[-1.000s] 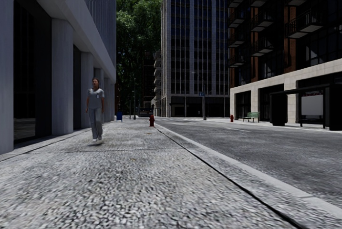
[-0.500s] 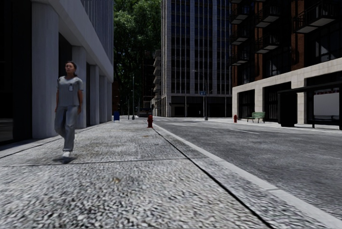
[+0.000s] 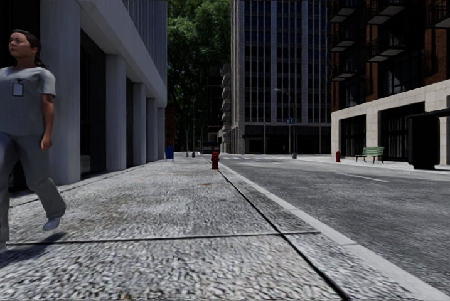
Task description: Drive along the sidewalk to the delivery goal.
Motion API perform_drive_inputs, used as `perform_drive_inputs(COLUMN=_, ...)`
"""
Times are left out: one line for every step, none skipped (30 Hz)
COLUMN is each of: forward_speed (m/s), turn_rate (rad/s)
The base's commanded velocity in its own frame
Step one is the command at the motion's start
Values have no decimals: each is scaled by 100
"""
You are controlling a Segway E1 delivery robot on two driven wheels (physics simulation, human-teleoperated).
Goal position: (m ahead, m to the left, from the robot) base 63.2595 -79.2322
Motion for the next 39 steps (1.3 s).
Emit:
perform_drive_inputs(forward_speed=200, turn_rate=40)
perform_drive_inputs(forward_speed=200, turn_rate=40)
perform_drive_inputs(forward_speed=200, turn_rate=40)
perform_drive_inputs(forward_speed=200, turn_rate=40)
perform_drive_inputs(forward_speed=200, turn_rate=40)
perform_drive_inputs(forward_speed=200, turn_rate=40)
perform_drive_inputs(forward_speed=200, turn_rate=32)
perform_drive_inputs(forward_speed=200, turn_rate=22)
perform_drive_inputs(forward_speed=200, turn_rate=15)
perform_drive_inputs(forward_speed=200, turn_rate=15)
perform_drive_inputs(forward_speed=200, turn_rate=5)
perform_drive_inputs(forward_speed=200, turn_rate=0)
perform_drive_inputs(forward_speed=200, turn_rate=0)
perform_drive_inputs(forward_speed=200, turn_rate=2)
perform_drive_inputs(forward_speed=200, turn_rate=2)
perform_drive_inputs(forward_speed=200, turn_rate=12)
perform_drive_inputs(forward_speed=200, turn_rate=19)
perform_drive_inputs(forward_speed=200, turn_rate=22)
perform_drive_inputs(forward_speed=200, turn_rate=22)
perform_drive_inputs(forward_speed=200, turn_rate=23)
perform_drive_inputs(forward_speed=200, turn_rate=23)
perform_drive_inputs(forward_speed=200, turn_rate=23)
perform_drive_inputs(forward_speed=200, turn_rate=23)
perform_drive_inputs(forward_speed=200, turn_rate=23)
perform_drive_inputs(forward_speed=200, turn_rate=23)
perform_drive_inputs(forward_speed=200, turn_rate=23)
perform_drive_inputs(forward_speed=200, turn_rate=23)
perform_drive_inputs(forward_speed=200, turn_rate=23)
perform_drive_inputs(forward_speed=200, turn_rate=23)
perform_drive_inputs(forward_speed=200, turn_rate=23)
perform_drive_inputs(forward_speed=200, turn_rate=23)
perform_drive_inputs(forward_speed=200, turn_rate=23)
perform_drive_inputs(forward_speed=200, turn_rate=23)
perform_drive_inputs(forward_speed=200, turn_rate=23)
perform_drive_inputs(forward_speed=200, turn_rate=23)
perform_drive_inputs(forward_speed=200, turn_rate=23)
perform_drive_inputs(forward_speed=200, turn_rate=18)
perform_drive_inputs(forward_speed=200, turn_rate=11)
perform_drive_inputs(forward_speed=200, turn_rate=11)
